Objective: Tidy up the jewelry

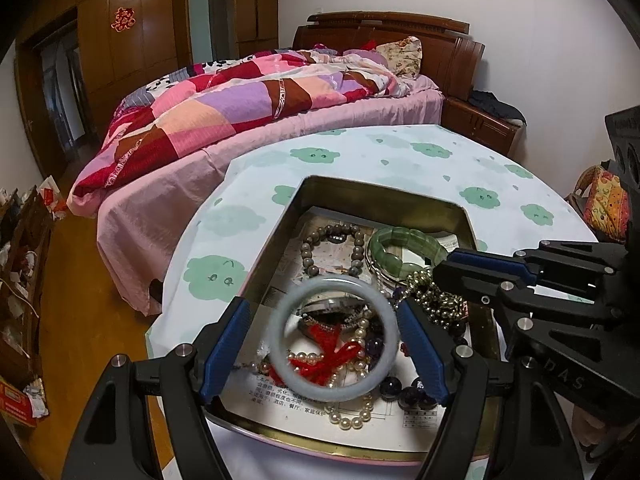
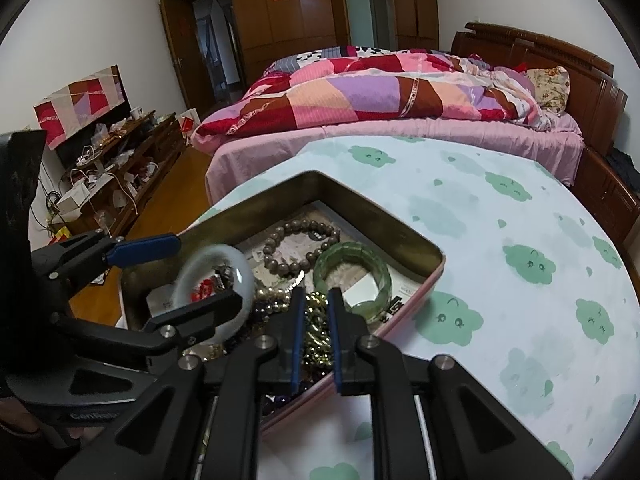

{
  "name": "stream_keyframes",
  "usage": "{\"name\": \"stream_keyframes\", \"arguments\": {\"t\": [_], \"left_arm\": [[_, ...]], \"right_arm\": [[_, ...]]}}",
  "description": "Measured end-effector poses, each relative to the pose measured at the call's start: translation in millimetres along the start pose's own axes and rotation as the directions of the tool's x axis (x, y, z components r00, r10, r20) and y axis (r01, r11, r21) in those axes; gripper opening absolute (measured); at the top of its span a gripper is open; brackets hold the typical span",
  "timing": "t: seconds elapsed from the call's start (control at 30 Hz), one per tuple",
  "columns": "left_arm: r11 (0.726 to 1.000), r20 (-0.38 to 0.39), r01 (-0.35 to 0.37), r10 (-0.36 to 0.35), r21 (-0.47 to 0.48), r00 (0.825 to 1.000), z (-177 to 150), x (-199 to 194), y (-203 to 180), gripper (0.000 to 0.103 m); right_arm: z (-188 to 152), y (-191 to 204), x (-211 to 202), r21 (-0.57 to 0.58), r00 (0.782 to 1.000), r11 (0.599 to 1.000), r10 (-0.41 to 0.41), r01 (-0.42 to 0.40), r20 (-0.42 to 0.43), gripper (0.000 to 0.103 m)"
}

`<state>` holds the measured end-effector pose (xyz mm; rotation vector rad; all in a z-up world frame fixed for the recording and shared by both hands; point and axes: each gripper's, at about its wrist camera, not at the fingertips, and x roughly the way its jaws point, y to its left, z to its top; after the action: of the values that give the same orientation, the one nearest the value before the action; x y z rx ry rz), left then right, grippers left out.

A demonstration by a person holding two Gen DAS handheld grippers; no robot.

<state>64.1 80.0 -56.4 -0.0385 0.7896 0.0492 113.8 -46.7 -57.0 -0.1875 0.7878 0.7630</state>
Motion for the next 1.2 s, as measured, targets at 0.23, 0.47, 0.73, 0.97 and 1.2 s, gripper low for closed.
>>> {"name": "stream_keyframes", "arguments": {"t": [0.23, 0.47, 0.73, 0.97, 1.2], "left_arm": [[1.000, -0.001, -0.007, 0.007, 0.008, 1.000, 0.9, -0.6, -1.1, 0.076], [1.000, -0.004, -0.007, 0.007, 0.007, 1.000, 0.9, -2.6, 0.4, 0.076], [0.998, 0.051, -0.053, 0.052, 0.014, 0.997, 6.5, -25.9, 2.8, 0.077], [0.998, 0.133, -0.056, 0.059, -0.026, 0.989, 10.6, -66.1, 10.0, 0.078], [0.998, 0.204, -0.047, 0.053, -0.032, 0.978, 18.2, -96.6, 6.0, 0.080]], "right_arm": [[-0.3, 0.1, 1.7, -0.001, 1.000, 1.000, -0.002, 0.002, -0.009, 0.016], [-2.0, -1.8, 6.0, 0.007, 1.000, 1.000, -0.009, 0.010, -0.026, 0.022], [3.7, -7.6, -15.1, 0.040, 0.998, 0.998, -0.052, 0.051, 0.025, 0.067], [-2.1, 4.1, -49.3, 0.018, 0.993, 0.996, -0.086, 0.085, 0.079, 0.076], [-9.6, 7.1, -82.7, 0.019, 0.981, 0.991, -0.135, 0.133, 0.141, 0.082]]}}
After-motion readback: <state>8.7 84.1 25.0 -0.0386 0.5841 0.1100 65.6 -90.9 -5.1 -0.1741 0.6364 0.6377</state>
